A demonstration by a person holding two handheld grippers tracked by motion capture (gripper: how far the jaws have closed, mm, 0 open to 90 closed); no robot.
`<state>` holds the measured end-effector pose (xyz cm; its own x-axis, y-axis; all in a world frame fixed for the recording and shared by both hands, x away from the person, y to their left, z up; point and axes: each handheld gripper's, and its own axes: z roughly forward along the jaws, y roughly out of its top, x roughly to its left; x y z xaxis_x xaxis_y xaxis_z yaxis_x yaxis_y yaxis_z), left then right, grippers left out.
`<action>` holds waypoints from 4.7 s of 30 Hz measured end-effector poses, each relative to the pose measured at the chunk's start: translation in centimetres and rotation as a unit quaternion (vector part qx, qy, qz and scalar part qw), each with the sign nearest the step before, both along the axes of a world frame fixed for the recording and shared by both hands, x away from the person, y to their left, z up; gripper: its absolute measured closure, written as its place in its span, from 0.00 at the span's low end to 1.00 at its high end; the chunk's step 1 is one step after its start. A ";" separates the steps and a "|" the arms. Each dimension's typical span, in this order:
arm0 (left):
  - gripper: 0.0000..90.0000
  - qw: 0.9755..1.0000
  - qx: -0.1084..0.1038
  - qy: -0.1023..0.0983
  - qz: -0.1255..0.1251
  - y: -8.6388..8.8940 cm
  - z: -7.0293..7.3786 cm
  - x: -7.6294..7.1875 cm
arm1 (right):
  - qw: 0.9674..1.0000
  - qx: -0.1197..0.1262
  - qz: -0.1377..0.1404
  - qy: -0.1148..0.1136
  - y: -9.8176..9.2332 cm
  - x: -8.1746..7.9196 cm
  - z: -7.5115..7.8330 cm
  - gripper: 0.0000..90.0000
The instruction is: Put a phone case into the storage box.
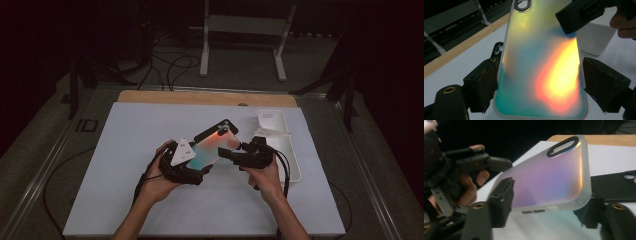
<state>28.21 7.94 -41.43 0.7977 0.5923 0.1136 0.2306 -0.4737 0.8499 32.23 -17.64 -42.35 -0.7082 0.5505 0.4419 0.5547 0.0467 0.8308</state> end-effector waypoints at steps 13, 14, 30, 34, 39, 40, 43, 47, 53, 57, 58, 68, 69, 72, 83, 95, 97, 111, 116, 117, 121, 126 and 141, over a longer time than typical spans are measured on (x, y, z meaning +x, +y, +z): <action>0.19 1.000 0.019 0.000 0.000 -1.1 -0.9 -0.2 | 0.999 0.025 0.027 0.022 0.9 0.0 0.5 0.81; 0.19 1.000 0.018 0.000 0.000 -1.1 -0.9 -0.2 | 0.999 0.025 0.028 0.022 1.0 0.0 0.5 0.82; 0.16 1.000 0.006 0.010 0.010 -0.2 -1.3 0.0 | 0.999 0.015 0.052 -0.003 2.0 -0.6 1.1 0.96; 0.12 1.000 -0.007 0.030 0.003 0.5 -1.2 0.4 | 0.999 0.007 0.051 -0.008 2.0 -0.6 1.1 0.96; 0.06 0.998 -0.016 0.055 -0.012 0.8 -1.3 0.5 | 0.998 -0.004 0.057 -0.018 2.1 -0.6 1.2 0.96; 0.05 0.998 -0.015 0.058 -0.013 0.8 -1.3 0.5 | 0.998 -0.006 0.059 -0.021 2.1 -0.7 1.3 0.96; 0.04 0.997 -0.020 0.073 -0.022 0.8 -1.6 0.7 | 0.997 -0.007 0.068 -0.027 2.1 -0.8 1.5 0.96; 0.02 0.995 -0.019 0.090 -0.039 0.6 -1.8 0.8 | 0.996 -0.007 0.084 -0.039 2.3 -1.1 2.0 0.96; 0.02 0.992 -0.023 0.110 -0.063 0.2 -2.1 0.7 | 0.992 -0.008 0.110 -0.057 2.6 -1.4 2.4 0.96; 0.07 0.990 -0.030 0.117 -0.078 0.2 -2.2 0.7 | 0.990 -0.006 0.127 -0.063 2.7 -1.6 2.5 0.96; 0.08 0.989 -0.031 0.119 -0.081 0.2 -2.2 0.6 | 0.989 -0.007 0.133 -0.064 2.8 -1.6 2.5 0.96; 0.31 0.985 -0.049 0.122 -0.109 0.5 -2.3 0.4 | 0.982 -0.023 0.169 -0.081 3.4 -2.0 2.5 0.96; 0.35 0.985 -0.050 0.122 -0.110 0.5 -2.3 0.4 | 0.982 -0.024 0.169 -0.082 3.4 -2.0 2.5 0.96; 0.44 0.984 -0.053 0.125 -0.118 0.8 -2.4 0.5 | 0.982 -0.028 0.168 -0.084 3.2 -1.8 2.5 0.96; 0.86 0.981 -0.051 0.130 -0.135 0.8 -3.3 0.2 | 0.981 -0.046 0.159 -0.102 3.2 -1.9 2.6 0.65; 0.95 0.985 -0.049 0.113 -0.122 0.5 -3.5 -0.2 | 0.982 -0.065 0.132 -0.118 4.2 -2.3 2.3 0.37; 0.95 0.986 -0.047 0.111 -0.118 0.5 -3.4 -0.3 | 0.981 -0.080 0.125 -0.124 4.4 -2.3 2.3 0.33; 0.95 0.992 -0.056 0.104 -0.053 1.7 -3.3 0.3 | 0.985 -0.107 0.079 -0.114 3.9 -1.9 1.9 0.25; 0.95 0.993 -0.055 0.103 -0.019 1.9 -3.6 0.6 | 0.987 -0.106 0.055 -0.106 3.7 -1.8 1.9 0.21; 0.95 0.993 -0.053 0.103 -0.016 2.0 -3.6 0.6 | 0.987 -0.107 0.052 -0.106 3.7 -1.8 1.9 0.20; 0.95 0.993 -0.058 0.101 0.007 2.2 -3.7 0.7 | 0.988 -0.107 0.043 -0.103 3.7 -1.7 1.9 0.18; 0.95 0.993 -0.059 0.095 0.028 2.4 -3.6 0.8 | 0.989 -0.108 0.032 -0.095 4.0 -1.7 2.0 0.11; 0.95 0.993 -0.067 0.076 0.059 1.9 -4.0 0.4 | 0.993 -0.078 -0.009 -0.086 5.9 -1.3 3.2 0.10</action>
